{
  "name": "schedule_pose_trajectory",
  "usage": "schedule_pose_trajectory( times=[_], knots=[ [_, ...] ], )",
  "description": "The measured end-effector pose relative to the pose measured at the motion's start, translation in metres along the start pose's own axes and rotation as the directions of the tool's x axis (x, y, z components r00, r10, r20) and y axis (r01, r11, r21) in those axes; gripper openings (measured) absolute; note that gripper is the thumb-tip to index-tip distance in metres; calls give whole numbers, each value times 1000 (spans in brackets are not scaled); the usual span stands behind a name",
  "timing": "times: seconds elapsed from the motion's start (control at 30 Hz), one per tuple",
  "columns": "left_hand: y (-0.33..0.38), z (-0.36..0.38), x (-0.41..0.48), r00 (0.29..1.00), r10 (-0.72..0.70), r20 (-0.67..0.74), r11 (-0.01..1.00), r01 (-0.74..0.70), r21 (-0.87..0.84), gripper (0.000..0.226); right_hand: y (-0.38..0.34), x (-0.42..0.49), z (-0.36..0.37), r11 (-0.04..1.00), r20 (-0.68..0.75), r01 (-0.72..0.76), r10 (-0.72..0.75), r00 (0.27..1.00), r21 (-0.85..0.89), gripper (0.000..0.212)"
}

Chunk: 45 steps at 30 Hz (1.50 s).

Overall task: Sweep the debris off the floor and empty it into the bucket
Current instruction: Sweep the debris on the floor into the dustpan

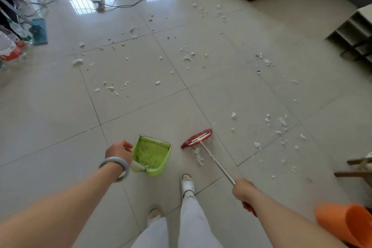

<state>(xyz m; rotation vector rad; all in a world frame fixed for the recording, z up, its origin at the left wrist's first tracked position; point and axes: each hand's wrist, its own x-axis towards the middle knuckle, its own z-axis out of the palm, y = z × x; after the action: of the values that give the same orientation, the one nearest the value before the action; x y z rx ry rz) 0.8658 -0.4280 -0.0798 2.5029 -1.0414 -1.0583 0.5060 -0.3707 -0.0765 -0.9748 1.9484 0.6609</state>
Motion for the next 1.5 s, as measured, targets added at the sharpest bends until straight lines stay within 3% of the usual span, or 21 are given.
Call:
schedule_pose_trajectory(
  times=[0.13,0.4,0.67,0.93,1.1,1.23,1.5],
  knots=[
    [-1,-1,-11,996,75,56,996,-77,41,32,21,-28,29,993,24,-67,65,998,95,41],
    [9,1,-25,986,138,95,986,-146,83,31,20,-60,20,988,-99,-41,56,993,149,33],
    [17,16,-27,983,161,90,973,-174,154,34,-36,-9,-37,988,-106,107,-95,990,111,41],
    [31,50,-24,977,175,119,951,-199,238,35,-26,49,-57,990,-40,95,-91,995,107,40],
    [40,67,-31,972,173,160,943,-211,257,35,3,57,-40,956,61,-11,-7,998,293,41],
    [39,79,-38,958,181,224,929,-241,280,33,25,44,-5,856,183,-176,97,978,486,29],
    [26,80,-44,926,194,324,897,-301,324,35,61,-3,52,737,203,-212,103,974,642,34]
  ],
)
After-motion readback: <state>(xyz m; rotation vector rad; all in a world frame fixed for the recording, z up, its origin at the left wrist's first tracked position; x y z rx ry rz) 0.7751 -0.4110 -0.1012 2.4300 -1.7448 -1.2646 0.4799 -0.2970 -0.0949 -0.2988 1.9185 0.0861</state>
